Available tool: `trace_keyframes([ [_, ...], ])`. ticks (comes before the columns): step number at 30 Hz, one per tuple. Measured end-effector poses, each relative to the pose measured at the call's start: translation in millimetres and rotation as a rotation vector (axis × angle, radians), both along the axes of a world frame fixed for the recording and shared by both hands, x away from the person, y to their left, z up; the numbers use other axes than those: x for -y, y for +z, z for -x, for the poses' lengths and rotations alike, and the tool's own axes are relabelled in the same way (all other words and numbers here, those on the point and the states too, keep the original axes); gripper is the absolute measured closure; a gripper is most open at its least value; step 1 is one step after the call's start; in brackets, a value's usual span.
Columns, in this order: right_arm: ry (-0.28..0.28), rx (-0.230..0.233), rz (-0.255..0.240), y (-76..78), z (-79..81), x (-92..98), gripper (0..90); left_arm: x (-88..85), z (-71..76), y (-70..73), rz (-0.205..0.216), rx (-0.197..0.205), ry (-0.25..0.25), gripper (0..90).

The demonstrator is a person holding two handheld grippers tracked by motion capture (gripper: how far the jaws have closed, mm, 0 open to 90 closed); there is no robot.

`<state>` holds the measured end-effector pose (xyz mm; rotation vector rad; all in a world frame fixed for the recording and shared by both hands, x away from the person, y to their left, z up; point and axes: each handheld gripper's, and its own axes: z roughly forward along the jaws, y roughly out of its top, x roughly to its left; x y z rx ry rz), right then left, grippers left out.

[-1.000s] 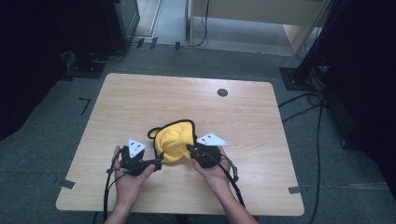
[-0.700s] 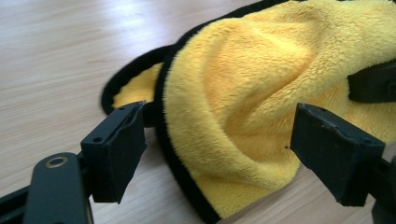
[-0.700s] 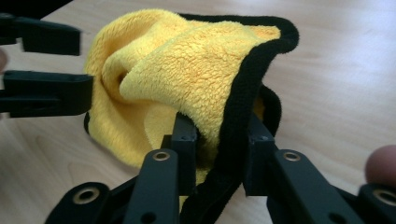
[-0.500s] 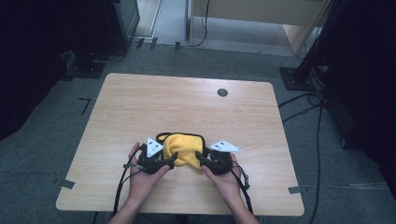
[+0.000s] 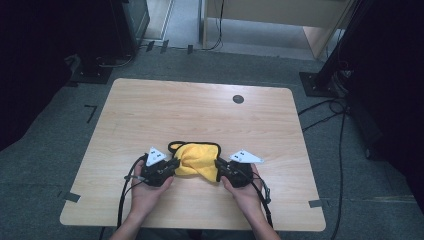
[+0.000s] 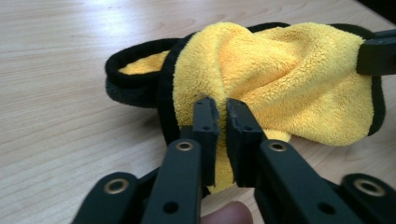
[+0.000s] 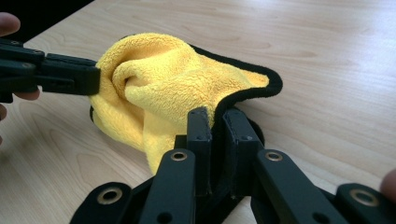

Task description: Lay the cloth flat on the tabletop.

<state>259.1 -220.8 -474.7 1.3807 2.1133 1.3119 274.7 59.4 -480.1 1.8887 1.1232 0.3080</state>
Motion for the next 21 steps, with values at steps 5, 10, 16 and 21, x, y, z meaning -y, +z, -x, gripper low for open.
trace_keyframes([
  [5, -0.018, 0.016, -0.026, 2.8, -2.9, 11.3, 84.5, -9.3, 0.6, 8.9, 0.016, 0.038, 0.014, 86.6],
  [10, -0.046, 0.058, -0.038, 11.6, -2.2, 20.3, 85.2, -19.5, -0.1, 16.5, 0.031, 0.076, 0.046, 87.4],
  [16, -0.074, 0.071, -0.073, 17.4, -4.4, 36.0, 85.7, -32.3, -2.4, 22.2, 0.058, 0.091, 0.054, 88.2],
  [21, -0.068, 0.105, -0.078, 27.5, 1.8, 35.4, 85.2, -34.3, 3.1, 31.2, 0.076, 0.139, 0.032, 88.1],
])
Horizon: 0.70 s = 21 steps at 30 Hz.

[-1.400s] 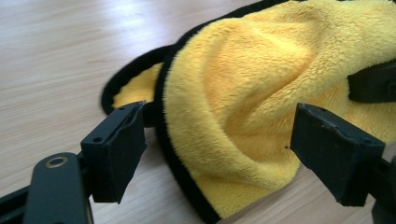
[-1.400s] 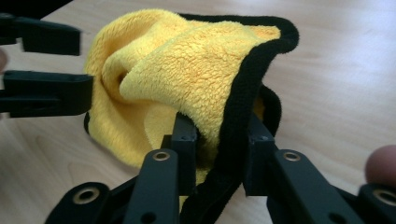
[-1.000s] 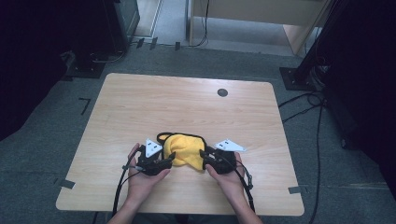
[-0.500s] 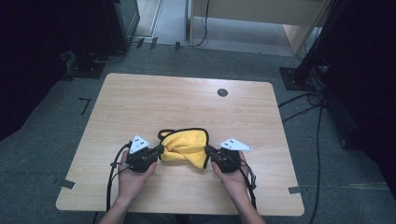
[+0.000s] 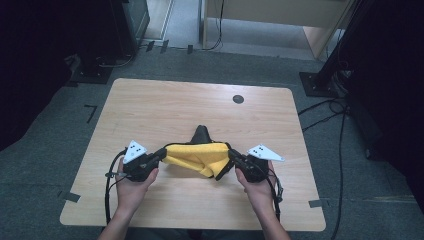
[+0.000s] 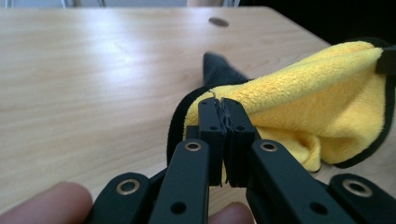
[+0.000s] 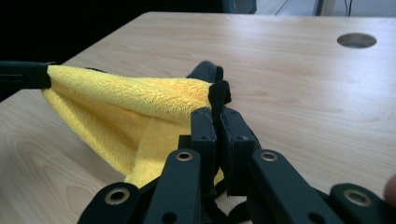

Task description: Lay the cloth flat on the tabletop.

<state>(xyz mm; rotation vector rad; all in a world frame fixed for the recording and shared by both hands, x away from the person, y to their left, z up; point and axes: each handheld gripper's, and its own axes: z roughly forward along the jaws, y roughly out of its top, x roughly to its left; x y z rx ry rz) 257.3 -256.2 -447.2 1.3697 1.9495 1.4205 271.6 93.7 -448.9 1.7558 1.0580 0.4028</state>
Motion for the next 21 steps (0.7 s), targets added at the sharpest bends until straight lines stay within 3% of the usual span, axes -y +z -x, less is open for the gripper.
trace_keyframes([
  [4, 0.004, 0.050, -0.018, 15.8, 8.7, 1.5, 84.9, -3.8, 6.8, 15.3, 0.037, 0.047, -0.014, 88.0],
  [8, 0.007, 0.109, -0.040, 38.4, 19.8, 2.7, 84.8, -6.8, 16.8, 39.3, 0.094, 0.094, -0.052, 88.0],
  [14, 0.023, 0.194, -0.059, 70.0, 35.5, 5.9, 84.8, -7.2, 34.5, 68.6, 0.106, 0.169, -0.073, 87.8],
  [21, 0.044, 0.270, -0.063, 100.1, 58.2, 4.9, 84.9, -9.6, 50.5, 91.0, 0.132, 0.217, -0.090, 87.6],
])
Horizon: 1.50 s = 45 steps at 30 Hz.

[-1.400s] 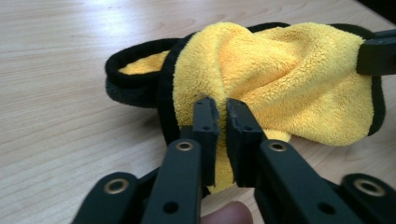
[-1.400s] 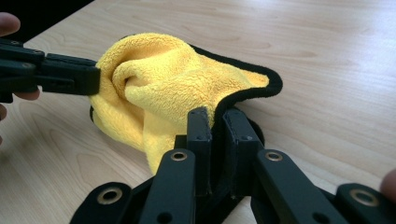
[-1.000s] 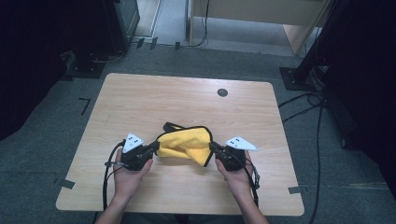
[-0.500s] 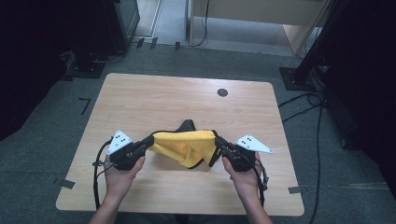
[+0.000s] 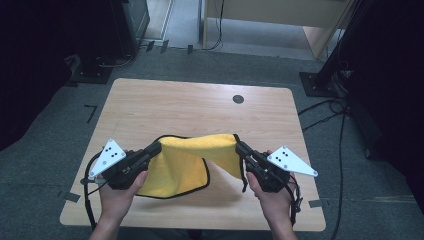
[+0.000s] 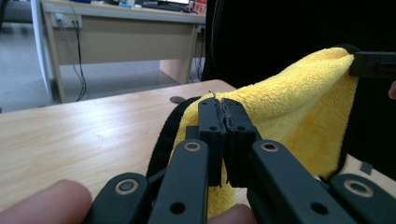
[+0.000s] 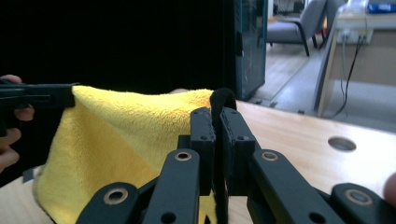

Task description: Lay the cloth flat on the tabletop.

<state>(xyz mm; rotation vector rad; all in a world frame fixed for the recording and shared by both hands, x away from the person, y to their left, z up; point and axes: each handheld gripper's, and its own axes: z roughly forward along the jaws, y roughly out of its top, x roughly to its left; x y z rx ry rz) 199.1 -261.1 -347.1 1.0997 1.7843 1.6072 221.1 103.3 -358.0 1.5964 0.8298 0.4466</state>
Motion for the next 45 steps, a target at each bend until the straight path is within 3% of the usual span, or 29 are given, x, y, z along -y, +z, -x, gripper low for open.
trace_keyframes([
  [8, 0.043, 0.067, -0.010, 28.0, 23.3, -5.6, 85.0, -0.5, 14.8, 24.2, 0.015, 0.045, -0.021, 87.6],
  [11, 0.044, 0.076, 0.011, 31.8, 20.6, -9.3, 85.0, 4.1, 7.1, 27.4, -0.008, 0.051, -0.009, 87.6],
  [12, 0.043, 0.072, 0.014, 31.7, 17.5, -9.6, 85.0, 7.3, -2.3, 27.2, -0.013, 0.041, 0.002, 87.6],
  [15, 0.033, 0.024, -0.014, 26.3, -7.9, -8.7, 85.2, 16.7, -29.6, 25.5, -0.053, 0.033, 0.033, 87.7],
  [19, -0.063, -0.041, -0.011, 8.9, -59.9, -3.5, 85.4, 31.1, -93.4, 14.6, -0.105, -0.025, 0.132, 86.9],
  [21, -0.135, -0.085, -0.006, -5.0, -93.6, 1.7, 81.2, 37.4, -127.6, 1.6, -0.129, -0.075, 0.227, 76.2],
  [22, -0.171, -0.119, -0.018, -13.0, -110.3, 5.6, 73.8, 39.3, -141.4, -6.1, -0.143, -0.112, 0.268, 63.4],
  [24, -0.264, -0.172, -0.003, -28.8, -135.0, 15.7, 66.1, 37.7, -154.6, -18.1, -0.116, -0.178, 0.287, 55.8],
  [25, -0.277, -0.199, -0.012, -34.2, -140.6, 19.9, 64.4, 35.4, -155.1, -26.0, -0.085, -0.210, 0.278, 52.9],
  [26, -0.281, -0.234, -0.021, -43.5, -145.0, 27.5, 61.8, 34.9, -152.9, -29.9, -0.090, -0.211, 0.275, 51.1],
  [29, -0.248, -0.253, 0.006, -60.1, -138.8, 35.6, 58.8, 35.5, -144.5, -49.3, -0.152, -0.222, 0.270, 49.1],
  [33, -0.226, -0.316, 0.035, -87.7, -124.5, 45.5, 57.7, 27.1, -129.2, -71.3, -0.170, -0.269, 0.263, 47.7],
  [39, -0.193, -0.393, 0.081, -116.2, -105.0, 51.3, 56.5, 26.1, -84.0, -94.3, -0.209, -0.308, 0.209, 46.8],
  [40, -0.191, -0.403, 0.094, -120.1, -102.5, 51.3, 56.4, 28.7, -70.9, -102.7, -0.226, -0.323, 0.184, 46.6],
  [45, -0.174, -0.477, 0.145, -145.8, -81.0, 48.3, 55.8, 38.0, -40.7, -127.7, -0.257, -0.356, 0.099, 46.4],
])
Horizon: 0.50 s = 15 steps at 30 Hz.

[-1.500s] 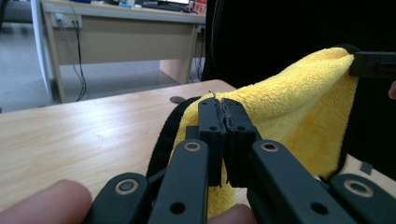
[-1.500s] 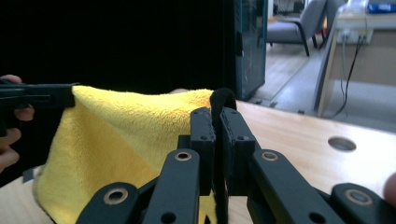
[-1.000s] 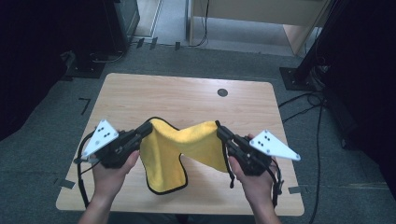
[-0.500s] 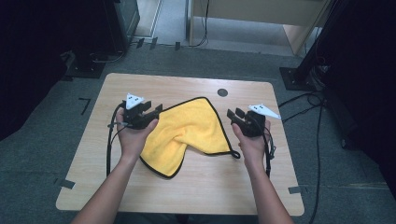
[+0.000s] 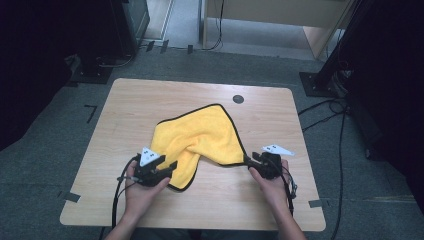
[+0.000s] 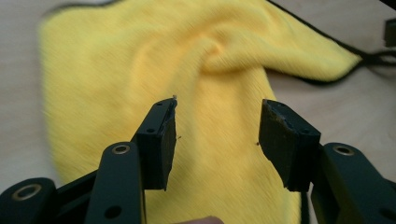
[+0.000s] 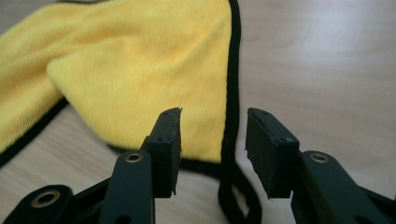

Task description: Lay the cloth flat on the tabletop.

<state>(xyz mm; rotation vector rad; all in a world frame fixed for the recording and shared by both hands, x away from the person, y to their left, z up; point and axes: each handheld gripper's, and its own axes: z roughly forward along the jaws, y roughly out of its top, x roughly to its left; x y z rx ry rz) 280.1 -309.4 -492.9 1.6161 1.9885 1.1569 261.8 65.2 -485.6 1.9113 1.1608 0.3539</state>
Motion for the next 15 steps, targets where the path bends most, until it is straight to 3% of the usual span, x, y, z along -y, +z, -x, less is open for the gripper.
trace_keyframes([
  [3, -0.014, -0.027, -0.004, -11.2, 5.8, 0.1, 56.1, 9.7, 9.7, -15.4, -0.010, -0.036, -0.095, 46.0],
  [6, -0.031, -0.038, -0.002, -16.7, 4.6, -0.2, 57.6, 23.8, 16.8, -20.7, -0.091, -0.016, -0.157, 44.6],
  [9, -0.035, -0.043, 0.012, -20.2, 2.5, -2.4, 63.1, 33.4, 18.4, -27.7, -0.182, 0.004, -0.144, 50.3],
  [13, -0.053, -0.032, 0.060, -22.8, 1.7, -4.0, 75.4, 29.0, 16.5, -27.7, -0.196, 0.012, -0.143, 64.6],
  [15, -0.047, -0.029, 0.071, -22.5, 1.5, -2.7, 85.2, 22.5, 13.2, -27.0, -0.187, 0.003, -0.156, 78.4],
])
